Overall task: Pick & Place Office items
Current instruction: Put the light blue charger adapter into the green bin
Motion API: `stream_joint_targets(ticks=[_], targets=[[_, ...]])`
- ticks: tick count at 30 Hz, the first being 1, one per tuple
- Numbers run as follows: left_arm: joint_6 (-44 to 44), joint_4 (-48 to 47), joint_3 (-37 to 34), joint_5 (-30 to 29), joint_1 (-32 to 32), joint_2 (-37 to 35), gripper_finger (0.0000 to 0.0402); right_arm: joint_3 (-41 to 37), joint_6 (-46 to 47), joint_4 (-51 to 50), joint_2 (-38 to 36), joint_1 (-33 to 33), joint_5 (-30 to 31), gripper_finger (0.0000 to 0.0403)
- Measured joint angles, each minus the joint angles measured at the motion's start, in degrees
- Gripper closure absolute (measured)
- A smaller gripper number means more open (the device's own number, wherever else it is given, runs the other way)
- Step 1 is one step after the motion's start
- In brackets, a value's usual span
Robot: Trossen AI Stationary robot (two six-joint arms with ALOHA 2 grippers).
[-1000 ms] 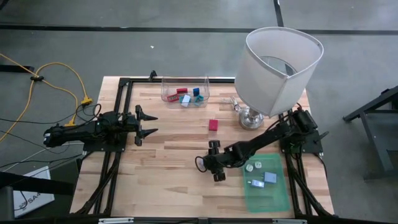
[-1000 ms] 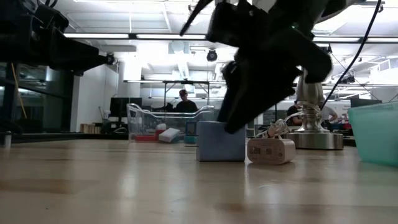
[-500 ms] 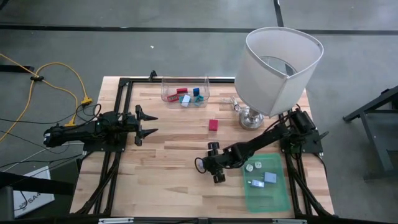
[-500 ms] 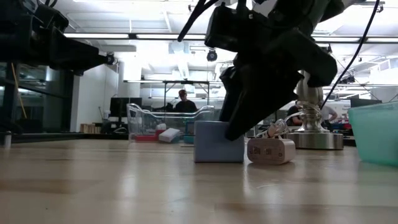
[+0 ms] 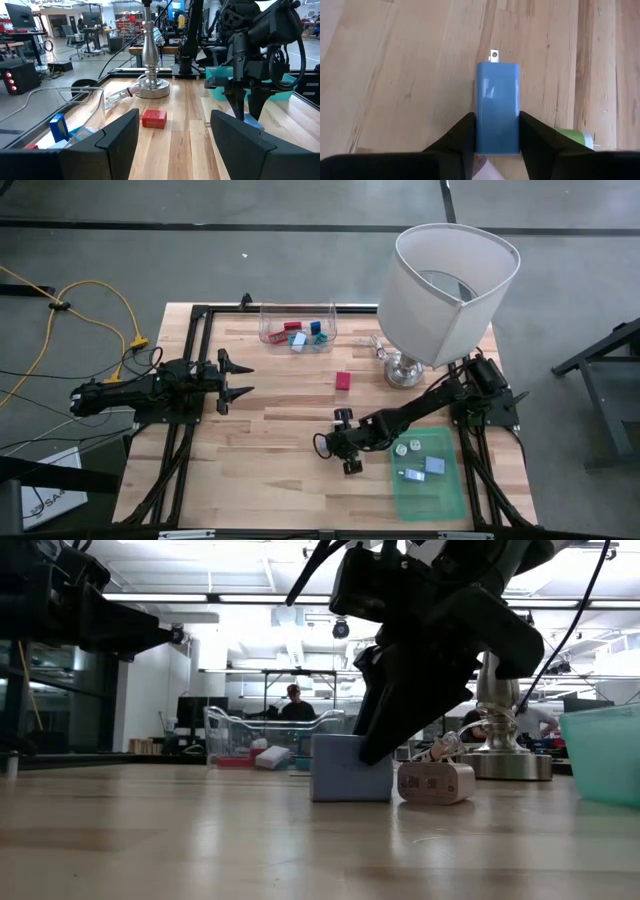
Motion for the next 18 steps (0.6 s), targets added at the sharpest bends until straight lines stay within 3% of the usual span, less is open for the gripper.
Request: stream_joint_targets(ticks=[11, 18], targets=[[0.00, 0.00, 0.00, -0.01, 0.00, 0.00, 0.0164, -0.09, -1.22, 2.11, -0.20, 0.00, 0.01, 0.0293], [0.01, 0.00, 0.00, -0.01, -0.02, 0.00, 0.0164, -0.09, -2.58, 4.10, -4.28, 0.28, 1.68, 0.0285]])
